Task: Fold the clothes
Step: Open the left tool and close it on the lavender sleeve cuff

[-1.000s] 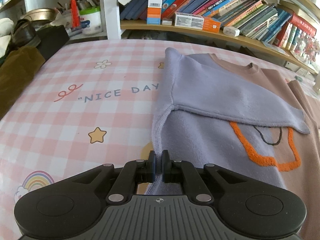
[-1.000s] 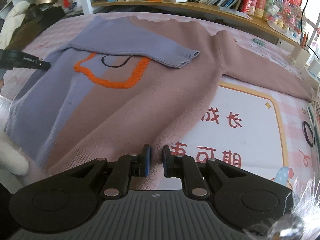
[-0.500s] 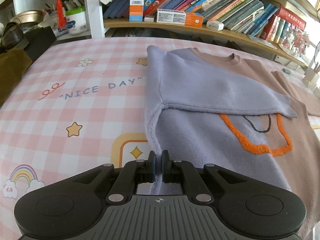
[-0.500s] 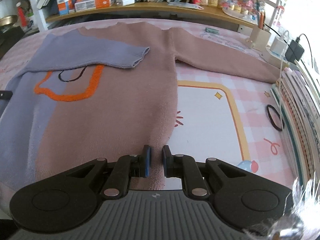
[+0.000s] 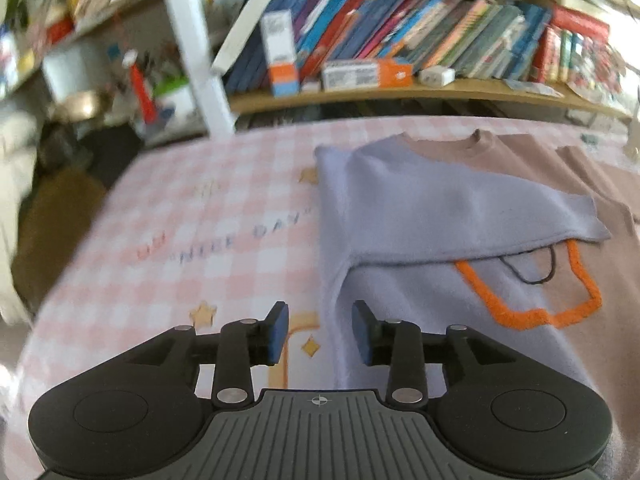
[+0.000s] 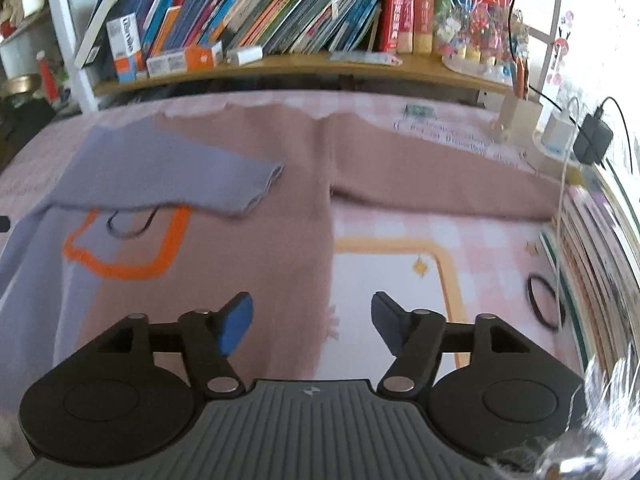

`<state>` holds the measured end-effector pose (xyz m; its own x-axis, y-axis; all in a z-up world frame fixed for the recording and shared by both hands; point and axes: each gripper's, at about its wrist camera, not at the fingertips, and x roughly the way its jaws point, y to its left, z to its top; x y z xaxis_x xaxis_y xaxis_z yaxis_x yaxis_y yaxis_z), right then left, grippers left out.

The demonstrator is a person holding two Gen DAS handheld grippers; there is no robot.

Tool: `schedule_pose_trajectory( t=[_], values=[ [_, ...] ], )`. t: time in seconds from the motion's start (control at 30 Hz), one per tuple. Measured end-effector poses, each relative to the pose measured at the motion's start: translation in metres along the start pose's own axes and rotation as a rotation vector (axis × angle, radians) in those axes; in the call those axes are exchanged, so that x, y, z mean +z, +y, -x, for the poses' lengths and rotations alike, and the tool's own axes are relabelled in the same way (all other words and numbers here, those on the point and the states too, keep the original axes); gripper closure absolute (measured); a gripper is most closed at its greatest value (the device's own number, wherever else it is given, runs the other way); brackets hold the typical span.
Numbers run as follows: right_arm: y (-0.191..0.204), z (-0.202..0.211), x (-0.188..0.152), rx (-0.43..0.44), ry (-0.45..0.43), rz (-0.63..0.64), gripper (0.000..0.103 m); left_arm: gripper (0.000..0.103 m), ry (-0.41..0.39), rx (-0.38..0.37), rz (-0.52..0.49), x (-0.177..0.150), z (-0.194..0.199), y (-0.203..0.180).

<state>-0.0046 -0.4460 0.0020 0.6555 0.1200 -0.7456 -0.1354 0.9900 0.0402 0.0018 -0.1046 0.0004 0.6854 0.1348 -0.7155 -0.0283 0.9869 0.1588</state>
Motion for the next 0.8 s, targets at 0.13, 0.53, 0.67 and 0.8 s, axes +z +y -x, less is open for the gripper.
schedule_pose_trajectory(
  t=[0.13,0.53,0.67,0.8],
  values=[
    [0.002,-0.009,0.001,0.049,0.005,0.015,0.036,0.060,-0.053,-0.069,-0.104,0.017,0.005,-0.050],
    [-0.010,0.000,-0.018,0.106,0.004,0.089,0.036,0.057,-0.086,-0.252,-0.404,0.048,-0.032,-0.194],
    [-0.026,0.001,-0.025,0.101,0.016,0.045,0.036,0.057,-0.094,-0.266,-0.463,0.054,-0.043,-0.219],
    [-0.036,0.001,-0.030,0.102,0.026,0.025,0.036,0.057,-0.104,-0.257,-0.520,0.052,-0.048,-0.240]
  ],
)
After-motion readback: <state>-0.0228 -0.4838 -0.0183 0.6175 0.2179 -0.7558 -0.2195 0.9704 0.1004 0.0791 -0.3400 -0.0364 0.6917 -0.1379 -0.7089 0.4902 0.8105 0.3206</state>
